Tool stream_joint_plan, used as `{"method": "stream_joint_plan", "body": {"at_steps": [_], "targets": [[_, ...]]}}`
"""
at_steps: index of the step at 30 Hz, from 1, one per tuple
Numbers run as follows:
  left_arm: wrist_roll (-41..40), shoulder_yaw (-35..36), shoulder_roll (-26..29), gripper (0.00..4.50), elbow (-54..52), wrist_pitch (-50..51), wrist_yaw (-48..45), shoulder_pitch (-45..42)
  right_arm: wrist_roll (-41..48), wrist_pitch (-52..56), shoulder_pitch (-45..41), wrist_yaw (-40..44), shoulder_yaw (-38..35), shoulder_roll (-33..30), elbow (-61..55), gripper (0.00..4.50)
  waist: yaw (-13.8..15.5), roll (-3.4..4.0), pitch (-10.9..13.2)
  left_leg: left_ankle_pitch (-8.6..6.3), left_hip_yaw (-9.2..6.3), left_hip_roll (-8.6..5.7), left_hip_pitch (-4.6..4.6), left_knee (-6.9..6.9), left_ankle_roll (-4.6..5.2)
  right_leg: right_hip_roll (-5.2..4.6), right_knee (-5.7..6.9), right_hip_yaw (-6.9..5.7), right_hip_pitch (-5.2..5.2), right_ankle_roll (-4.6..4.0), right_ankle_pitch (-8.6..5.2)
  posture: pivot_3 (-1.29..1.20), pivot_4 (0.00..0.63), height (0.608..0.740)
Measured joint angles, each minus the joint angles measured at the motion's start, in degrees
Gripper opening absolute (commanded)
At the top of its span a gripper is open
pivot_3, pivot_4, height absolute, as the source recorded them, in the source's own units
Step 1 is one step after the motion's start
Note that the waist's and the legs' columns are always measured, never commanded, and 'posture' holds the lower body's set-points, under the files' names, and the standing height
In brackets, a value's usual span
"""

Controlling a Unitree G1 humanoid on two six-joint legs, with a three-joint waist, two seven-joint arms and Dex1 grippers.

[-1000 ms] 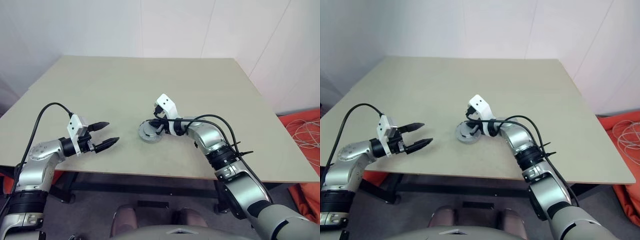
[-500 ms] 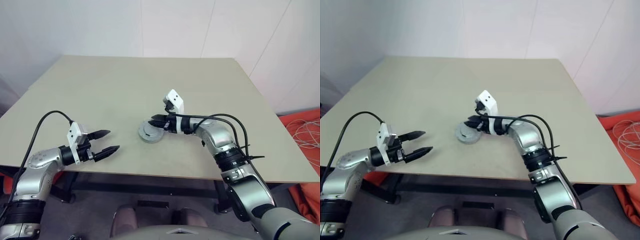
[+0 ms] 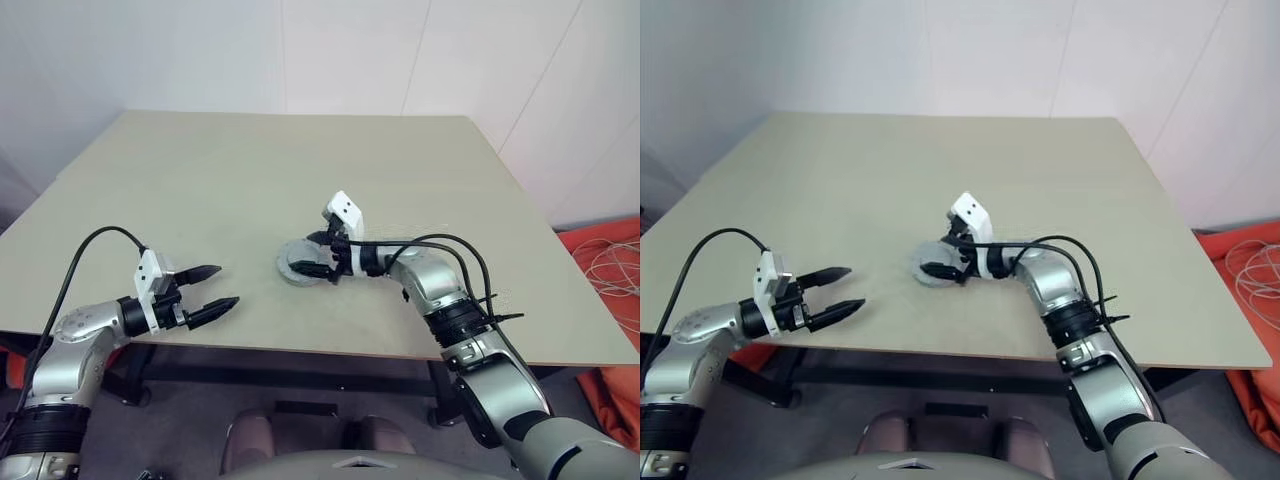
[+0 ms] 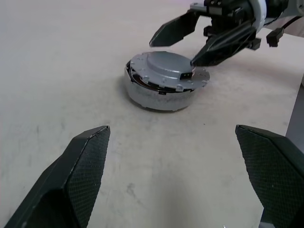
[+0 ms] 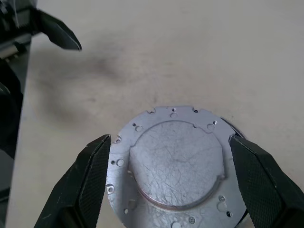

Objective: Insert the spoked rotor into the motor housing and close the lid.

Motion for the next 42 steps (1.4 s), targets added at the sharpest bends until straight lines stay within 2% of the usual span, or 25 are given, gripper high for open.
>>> {"method": "stream_joint_plan", "body": {"at_steps": [5,8,10,11,25,42], "targets": [[-0.2,0.2,0.0,4.50,0.0,-1.1,0.0,-0.1,-2.3,-3.5,-0.5,0.1,1.3,0.0,3.3,4.47,0.0,0.00,0.0,0.00,0.00,0.00,0.00,0.00,0.00,0.00,0.00,0.00,0.01,0.00,0.00,0.00,0.000,0.740],[-0.2,0.2,0.0,4.50,0.1,-1.6,0.0,-0.5,-3.3,-5.2,-0.9,0.1,1.9,0.0,4.2,3.92,0.0,0.00,0.0,0.00,0.00,0.00,0.01,0.00,0.00,0.00,0.00,0.00,0.01,0.00,0.00,0.00,0.000,0.740],[-0.2,0.2,0.0,4.50,0.2,-1.7,0.0,-0.7,-3.4,-5.6,-1.0,0.1,1.9,0.4,4.5,3.23,0.0,0.00,0.0,0.00,0.00,0.00,0.01,0.00,0.00,0.00,0.00,0.00,0.01,0.00,0.00,0.00,0.000,0.740],[-0.2,0.1,0.0,4.50,0.3,-1.7,0.1,-0.8,-3.4,-5.6,-1.0,0.1,1.9,0.5,4.5,3.11,0.0,0.00,0.0,0.00,0.00,0.00,0.01,0.00,0.00,0.00,0.00,0.00,0.00,0.00,0.00,0.00,0.000,0.740],[0.1,0.0,-0.4,4.50,2.4,-3.3,0.0,-2.9,-1.6,-4.5,-1.6,-1.0,-1.3,2.6,3.4,3.11,0.0,0.00,0.0,0.00,0.00,0.01,-0.02,0.00,0.00,0.01,0.00,0.00,-0.02,-0.01,0.00,0.00,0.000,0.740],[0.8,-0.1,-1.0,4.50,2.7,-3.9,0.1,-3.0,-4.3,-4.2,-1.6,-2.8,-0.6,2.2,4.5,3.11,0.0,0.00,0.0,0.00,0.00,0.01,-0.04,0.00,0.00,0.01,0.00,0.00,-0.03,-0.01,0.01,0.00,0.000,0.740]]}}
